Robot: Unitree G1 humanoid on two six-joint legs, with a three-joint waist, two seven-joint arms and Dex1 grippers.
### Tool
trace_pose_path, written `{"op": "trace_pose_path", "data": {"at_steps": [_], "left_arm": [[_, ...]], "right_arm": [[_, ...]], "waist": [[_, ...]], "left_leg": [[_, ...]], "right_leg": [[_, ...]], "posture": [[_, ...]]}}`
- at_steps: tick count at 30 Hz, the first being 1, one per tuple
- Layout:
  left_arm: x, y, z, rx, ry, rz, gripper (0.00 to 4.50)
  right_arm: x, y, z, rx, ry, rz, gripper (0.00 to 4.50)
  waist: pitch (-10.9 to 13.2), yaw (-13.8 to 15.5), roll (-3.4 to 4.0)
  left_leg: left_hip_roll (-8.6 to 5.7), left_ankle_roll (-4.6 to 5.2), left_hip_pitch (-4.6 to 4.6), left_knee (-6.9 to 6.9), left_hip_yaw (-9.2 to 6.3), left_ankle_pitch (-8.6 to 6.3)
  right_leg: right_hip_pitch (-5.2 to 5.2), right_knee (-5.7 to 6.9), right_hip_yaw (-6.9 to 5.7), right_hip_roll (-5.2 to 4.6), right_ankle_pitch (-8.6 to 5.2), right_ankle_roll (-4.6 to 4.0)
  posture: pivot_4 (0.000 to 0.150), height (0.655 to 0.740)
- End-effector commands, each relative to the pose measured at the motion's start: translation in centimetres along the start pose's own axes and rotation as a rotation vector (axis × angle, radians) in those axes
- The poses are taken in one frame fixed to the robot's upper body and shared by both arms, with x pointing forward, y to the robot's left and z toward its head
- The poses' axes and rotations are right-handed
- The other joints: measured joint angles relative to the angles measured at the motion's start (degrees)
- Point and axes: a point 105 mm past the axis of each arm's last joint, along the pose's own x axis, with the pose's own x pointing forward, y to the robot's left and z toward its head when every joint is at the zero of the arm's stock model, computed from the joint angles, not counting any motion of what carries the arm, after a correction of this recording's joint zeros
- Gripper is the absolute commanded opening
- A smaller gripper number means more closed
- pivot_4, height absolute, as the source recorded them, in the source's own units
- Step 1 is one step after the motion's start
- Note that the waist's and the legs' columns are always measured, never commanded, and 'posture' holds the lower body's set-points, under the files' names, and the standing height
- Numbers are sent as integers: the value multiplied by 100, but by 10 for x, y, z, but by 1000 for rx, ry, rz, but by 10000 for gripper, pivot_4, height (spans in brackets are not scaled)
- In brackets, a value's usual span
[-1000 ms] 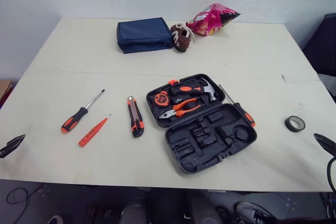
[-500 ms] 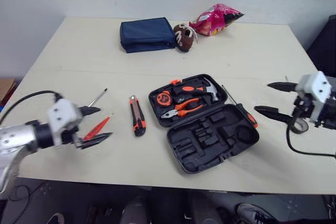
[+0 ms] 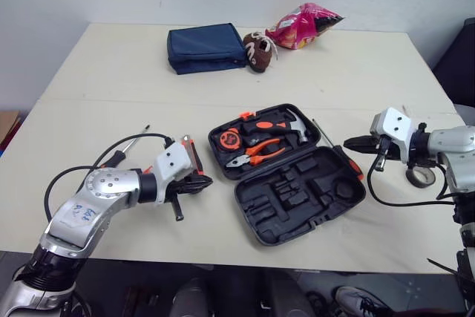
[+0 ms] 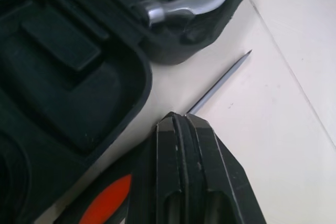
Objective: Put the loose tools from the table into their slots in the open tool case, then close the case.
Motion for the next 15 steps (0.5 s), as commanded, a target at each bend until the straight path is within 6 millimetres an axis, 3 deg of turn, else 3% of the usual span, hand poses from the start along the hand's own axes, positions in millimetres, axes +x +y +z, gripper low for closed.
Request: {"op": "trace_pose_path", "data": {"at_steps": [1, 5, 15], "left_arm": [[11, -5, 3, 12, 11, -8, 426], [25, -10, 3, 24, 9, -26, 426], [39, 0, 7, -3, 5, 15, 426]], "right_arm": [[5, -7, 7, -36, -13, -5, 0], [16, -8, 9, -59, -23, 11, 0], [30, -5, 11, -64, -42, 42, 0]], "waist": [[0, -11, 0], [0, -6, 0], [0, 1, 0]], "left_leg": [[1, 0, 0, 4, 1, 0], [2, 0, 0, 3, 1, 0], [2, 0, -2, 5, 1, 0]], "right_leg": [[0, 2, 1, 0, 0, 0], [-1, 4, 1, 1, 0, 0], [-3, 6, 1, 0, 0, 0]], "posture": [[1500, 7400], [1500, 7400], [1500, 7400]]}}
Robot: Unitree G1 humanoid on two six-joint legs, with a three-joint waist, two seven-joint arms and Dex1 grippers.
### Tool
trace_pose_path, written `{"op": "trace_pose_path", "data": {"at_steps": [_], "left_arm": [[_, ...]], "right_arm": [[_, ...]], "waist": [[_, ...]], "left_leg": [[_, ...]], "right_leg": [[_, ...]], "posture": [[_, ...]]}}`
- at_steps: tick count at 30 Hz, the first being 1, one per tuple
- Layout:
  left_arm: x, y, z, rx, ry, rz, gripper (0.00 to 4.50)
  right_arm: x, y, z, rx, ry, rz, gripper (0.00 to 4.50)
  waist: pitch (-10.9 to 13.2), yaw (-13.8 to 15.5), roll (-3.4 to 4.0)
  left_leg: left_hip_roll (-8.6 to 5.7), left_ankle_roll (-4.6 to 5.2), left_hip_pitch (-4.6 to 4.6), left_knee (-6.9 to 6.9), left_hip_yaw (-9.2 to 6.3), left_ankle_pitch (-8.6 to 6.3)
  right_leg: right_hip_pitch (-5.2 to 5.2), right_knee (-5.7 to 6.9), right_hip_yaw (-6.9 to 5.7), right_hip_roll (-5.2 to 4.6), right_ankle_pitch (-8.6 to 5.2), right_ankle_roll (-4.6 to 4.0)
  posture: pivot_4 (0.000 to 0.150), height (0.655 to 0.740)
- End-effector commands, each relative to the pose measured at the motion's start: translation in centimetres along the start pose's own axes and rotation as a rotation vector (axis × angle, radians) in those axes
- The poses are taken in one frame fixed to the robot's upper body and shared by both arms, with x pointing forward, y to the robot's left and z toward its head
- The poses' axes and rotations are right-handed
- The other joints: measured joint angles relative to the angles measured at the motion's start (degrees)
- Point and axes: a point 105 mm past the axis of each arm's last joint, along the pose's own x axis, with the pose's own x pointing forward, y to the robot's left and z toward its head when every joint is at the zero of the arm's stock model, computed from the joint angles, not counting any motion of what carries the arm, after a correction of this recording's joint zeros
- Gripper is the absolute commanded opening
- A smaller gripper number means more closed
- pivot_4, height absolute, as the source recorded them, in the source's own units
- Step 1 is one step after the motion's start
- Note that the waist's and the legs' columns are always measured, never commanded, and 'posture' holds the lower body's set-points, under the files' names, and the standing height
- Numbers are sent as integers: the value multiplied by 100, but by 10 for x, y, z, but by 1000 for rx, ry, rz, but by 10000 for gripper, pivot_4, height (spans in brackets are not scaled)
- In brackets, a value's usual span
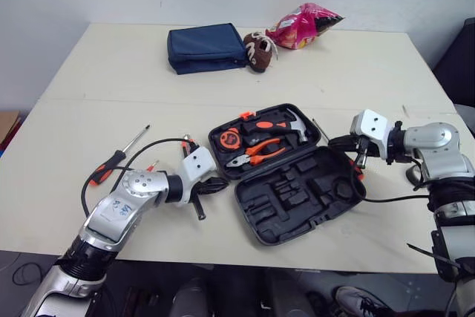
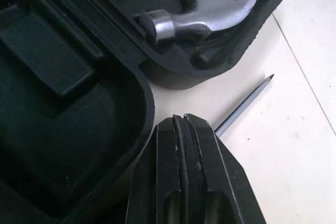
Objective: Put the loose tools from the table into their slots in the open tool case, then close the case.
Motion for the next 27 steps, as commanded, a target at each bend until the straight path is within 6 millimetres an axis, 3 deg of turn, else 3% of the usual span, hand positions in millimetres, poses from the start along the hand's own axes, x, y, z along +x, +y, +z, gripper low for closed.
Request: {"op": "trace_pose_path", "data": {"at_steps": [1, 14, 27], "left_arm": [[5, -2, 6, 12, -12, -5, 426], [15, -2, 9, 5, -26, -14, 426], [1, 11, 15, 19, -38, -8, 426]], "right_arm": [[1, -3, 7, -27, -16, 5, 0], [10, 12, 8, 2, -45, 128, 0], [1, 59, 22, 26, -147, 317, 0]], "waist": [[0, -1, 0], [0, -6, 0], [0, 42, 0]], "left_leg": [[0, 0, 0, 0, 0, 0], [3, -1, 0, 1, 0, 0], [4, -1, -2, 2, -3, 0]], "right_leg": [[0, 1, 0, 0, 0, 0], [-1, 2, -1, 2, 0, 0], [-2, 3, -3, 0, 0, 0]], "posture": [[1500, 7400], [1500, 7400], [1500, 7400]]}}
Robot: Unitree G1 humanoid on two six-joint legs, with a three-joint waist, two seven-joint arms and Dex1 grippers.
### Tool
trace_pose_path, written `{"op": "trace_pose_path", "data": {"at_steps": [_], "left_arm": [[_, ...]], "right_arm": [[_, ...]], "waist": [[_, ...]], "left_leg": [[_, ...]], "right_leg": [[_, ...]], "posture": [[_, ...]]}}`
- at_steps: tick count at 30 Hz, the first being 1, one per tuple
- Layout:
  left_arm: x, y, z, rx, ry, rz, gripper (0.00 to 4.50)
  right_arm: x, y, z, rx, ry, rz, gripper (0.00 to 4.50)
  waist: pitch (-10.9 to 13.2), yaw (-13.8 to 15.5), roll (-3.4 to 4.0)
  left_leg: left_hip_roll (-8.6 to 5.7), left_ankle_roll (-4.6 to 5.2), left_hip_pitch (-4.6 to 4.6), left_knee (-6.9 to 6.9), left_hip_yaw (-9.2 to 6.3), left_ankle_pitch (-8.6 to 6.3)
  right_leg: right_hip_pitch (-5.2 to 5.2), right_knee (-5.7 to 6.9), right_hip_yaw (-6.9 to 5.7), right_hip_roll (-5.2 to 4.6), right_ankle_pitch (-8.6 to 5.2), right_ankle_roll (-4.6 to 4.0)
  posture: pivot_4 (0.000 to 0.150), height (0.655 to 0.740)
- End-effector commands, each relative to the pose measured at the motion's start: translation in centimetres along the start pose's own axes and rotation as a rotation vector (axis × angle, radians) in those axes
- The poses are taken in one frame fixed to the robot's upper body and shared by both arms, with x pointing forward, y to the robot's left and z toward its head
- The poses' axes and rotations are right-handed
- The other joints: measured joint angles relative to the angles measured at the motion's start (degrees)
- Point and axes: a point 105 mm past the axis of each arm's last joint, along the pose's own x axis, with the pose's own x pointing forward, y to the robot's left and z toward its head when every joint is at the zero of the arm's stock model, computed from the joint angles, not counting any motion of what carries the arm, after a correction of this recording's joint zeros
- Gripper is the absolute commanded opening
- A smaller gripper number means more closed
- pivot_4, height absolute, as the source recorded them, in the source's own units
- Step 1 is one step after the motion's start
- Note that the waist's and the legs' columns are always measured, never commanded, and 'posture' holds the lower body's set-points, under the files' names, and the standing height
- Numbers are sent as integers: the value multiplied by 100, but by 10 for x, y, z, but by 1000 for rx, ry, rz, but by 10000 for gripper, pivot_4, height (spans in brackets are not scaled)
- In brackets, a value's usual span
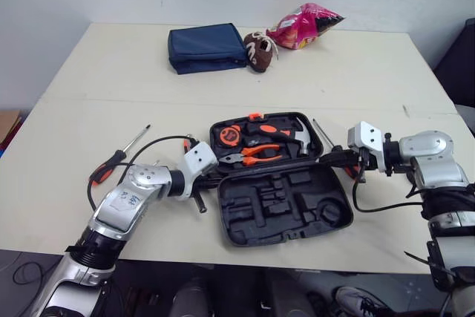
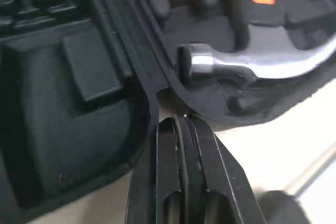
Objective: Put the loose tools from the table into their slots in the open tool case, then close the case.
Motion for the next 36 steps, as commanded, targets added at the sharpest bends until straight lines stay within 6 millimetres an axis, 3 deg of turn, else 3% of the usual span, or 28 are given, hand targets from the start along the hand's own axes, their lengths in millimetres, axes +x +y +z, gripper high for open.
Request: {"op": "trace_pose_path", "data": {"at_steps": [1, 10, 17, 20, 23, 26, 28, 29, 32, 36], "left_arm": [[-3, -4, 20, 53, -70, -27, 426], [-5, -3, 21, 60, -74, -40, 426], [-13, 2, 23, 78, -88, -16, 426], [-43, 4, 29, 134, -132, -24, 426], [-82, 9, 20, 138, -115, -14, 426], [-117, 24, 6, 146, -112, 71, 426], [-151, 43, 1, 143, -162, 206, 426], [-162, 49, -2, 130, -179, 253, 0], [-207, 72, -22, 78, -166, 430, 8744], [-285, 97, -71, -23, -87, 729, 26540]], "right_arm": [[7, 15, 15, -36, -46, 78, 0], [10, 51, 16, 28, -81, 82, 0], [4, 49, 13, 27, -71, 1, 0], [-26, 47, 13, 29, -60, -52, 0], [-57, 51, 8, 45, -25, -100, 0], [-78, 50, 7, 82, -38, -207, 0], [-101, 50, 1, 140, -37, -316, 0], [-108, 51, -1, 157, -35, -351, 6716], [-137, 57, -17, 174, 14, -481, 20068], [-182, 70, -53, 143, 126, -691, 41321]], "waist": [[0, 3, 0], [0, 23, 0], [0, 21, -1], [0, 19, -1], [0, 23, -1], [0, -5, -1], [0, 8, -1], [0, 11, -2], [0, 13, -2], [0, 7, -3]], "left_leg": [[0, 0, 0, 0, 0, 0], [-3, 1, -7, 1, -3, 0], [-5, 1, -6, 2, -2, 0], [-5, 0, -17, 1, -1, 0], [-2, 0, -36, -2, -4, 0], [-1, 1, -24, -2, -4, 0], [-2, 1, -9, -2, -3, -1], [-4, 2, -8, -3, -3, 0], [-7, 2, -10, -11, -3, -1], [-9, 3, -10, -27, 0, -2]], "right_leg": [[0, 0, 0, -1, 0, 0], [-4, -2, -3, -2, 0, 0], [-5, -1, -2, -1, 0, 0], [-16, 0, 0, -1, 0, 0], [-35, -2, -4, -2, 0, 0], [-24, -5, -2, -2, 0, -1], [-10, -6, -1, -2, -1, -1], [-10, -5, -1, -5, -1, -1], [-11, -11, -1, -5, -1, -2], [-13, -29, -5, -4, -1, -1]], "posture": [[1500, 7400], [1500, 7400], [1500, 7400], [1500, 7400], [1500, 7400], [1500, 7400], [1500, 7400], [1500, 7400], [1500, 7400], [1500, 7400]]}}
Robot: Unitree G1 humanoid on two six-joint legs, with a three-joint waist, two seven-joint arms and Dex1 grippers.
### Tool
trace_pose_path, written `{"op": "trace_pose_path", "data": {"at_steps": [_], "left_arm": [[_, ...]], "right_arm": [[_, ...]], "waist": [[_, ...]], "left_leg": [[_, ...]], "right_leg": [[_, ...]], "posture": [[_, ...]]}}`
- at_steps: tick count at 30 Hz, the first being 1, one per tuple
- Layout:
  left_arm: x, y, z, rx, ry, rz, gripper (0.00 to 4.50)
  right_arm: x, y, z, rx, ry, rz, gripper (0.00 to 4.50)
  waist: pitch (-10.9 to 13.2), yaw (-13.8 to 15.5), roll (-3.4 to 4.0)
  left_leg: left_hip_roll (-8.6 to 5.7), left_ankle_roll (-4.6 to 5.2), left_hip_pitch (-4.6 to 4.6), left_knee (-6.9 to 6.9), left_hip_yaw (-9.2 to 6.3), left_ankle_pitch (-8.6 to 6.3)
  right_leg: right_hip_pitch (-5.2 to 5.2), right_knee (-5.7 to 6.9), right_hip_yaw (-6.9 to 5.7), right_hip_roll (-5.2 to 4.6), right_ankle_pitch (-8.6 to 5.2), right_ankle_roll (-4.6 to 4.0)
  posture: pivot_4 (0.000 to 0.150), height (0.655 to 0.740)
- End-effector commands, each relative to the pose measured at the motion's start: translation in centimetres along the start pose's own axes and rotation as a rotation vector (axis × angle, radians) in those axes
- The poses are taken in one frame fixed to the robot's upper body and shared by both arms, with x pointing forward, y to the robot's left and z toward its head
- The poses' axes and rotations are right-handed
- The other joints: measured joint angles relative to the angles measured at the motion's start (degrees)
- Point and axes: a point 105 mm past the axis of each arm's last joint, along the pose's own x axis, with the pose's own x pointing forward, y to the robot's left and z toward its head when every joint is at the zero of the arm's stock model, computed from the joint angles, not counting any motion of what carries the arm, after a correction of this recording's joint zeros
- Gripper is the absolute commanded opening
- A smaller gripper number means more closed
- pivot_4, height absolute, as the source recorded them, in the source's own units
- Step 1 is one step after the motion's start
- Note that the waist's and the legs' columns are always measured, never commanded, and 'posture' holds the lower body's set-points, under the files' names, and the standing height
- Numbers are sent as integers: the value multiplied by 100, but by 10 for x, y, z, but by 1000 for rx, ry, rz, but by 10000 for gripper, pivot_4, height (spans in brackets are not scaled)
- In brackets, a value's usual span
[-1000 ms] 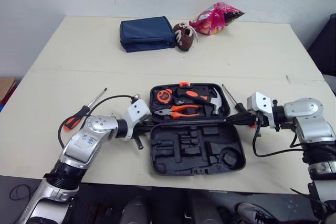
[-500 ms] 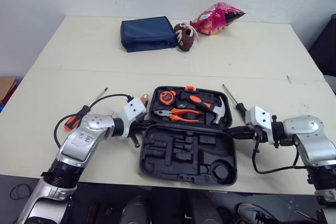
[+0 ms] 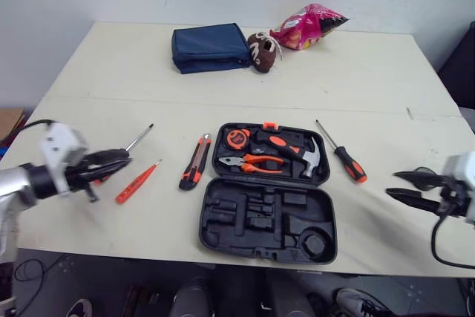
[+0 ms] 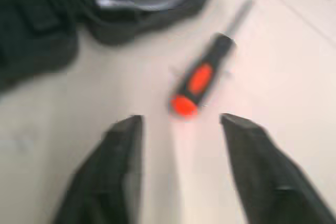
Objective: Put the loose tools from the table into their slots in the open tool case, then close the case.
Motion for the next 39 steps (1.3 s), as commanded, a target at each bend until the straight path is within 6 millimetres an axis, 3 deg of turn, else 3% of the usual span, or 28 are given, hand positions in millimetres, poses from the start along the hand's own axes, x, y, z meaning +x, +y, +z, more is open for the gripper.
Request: {"op": "trace_pose_path", "data": {"at_steps": [1, 4, 12, 14, 17, 24, 28, 31, 39], "left_arm": [[-55, 48, -25, -13, 59, 252, 30730], [-77, 63, -43, -16, 112, 338, 43741], [-117, 79, -70, -47, 186, 497, 44441], [-120, 76, -75, -50, 196, 495, 44441], [-112, 72, -73, -60, 150, 475, 44441], [-86, 57, -51, -42, 89, 336, 44441], [-60, 30, -24, -111, 95, 145, 44441], [-42, 9, -20, -141, 178, 36, 44441], [-4, 12, -22, -209, 272, 98, 44441]], "right_arm": [[-40, -23, -21, -83, 22, -226, 44810], [-55, -27, -37, -87, 36, -295, 45000], [-84, -32, -65, 3, 101, -414, 45000], [-86, -34, -67, 33, 82, -445, 45000], [-74, -31, -64, 20, 64, -384, 45000], [-39, -34, -35, 29, -92, -300, 45000], [-18, -12, -3, 40, -288, -154, 45000], [-3, 4, 23, 41, -423, -75, 45000], [20, 58, 72, -69, -672, 81, 45000]], "waist": [[0, -12, 0], [0, -44, -4], [-5, -121, -14], [-5, -152, -14], [-6, -174, -14], [-7, -171, -15], [-8, -143, -20], [-8, -136, -17], [-8, -92, -17]], "left_leg": [[-1, 1, 0, -1, 3, 0], [-3, 5, 8, -3, 13, -4], [6, -3, 12, -10, 14, -11], [6, -3, 13, -10, 14, -11], [7, -4, 16, -10, 14, -11], [9, -8, 19, -10, 13, -13], [13, -9, 15, -11, 11, -13], [9, -7, 15, -4, 9, -12], [10, -15, 15, -7, 1, -9]], "right_leg": [[-1, -1, 0, 0, 0, 0], [1, -2, 1, -4, 0, 0], [0, 7, 3, -7, -1, -2], [-1, 9, 3, -8, -1, -2], [1, 11, 4, -8, -1, -3], [2, 22, 4, -7, -2, -4], [1, 18, 2, -3, -3, -6], [5, 22, 5, -6, -2, -4], [5, 26, 2, 2, -4, -7]], "posture": [[1500, 7400], [1500, 7400], [1500, 7400], [1500, 7400], [1500, 7400], [1500, 7400], [1500, 7400], [1500, 7400], [1500, 7400]]}}
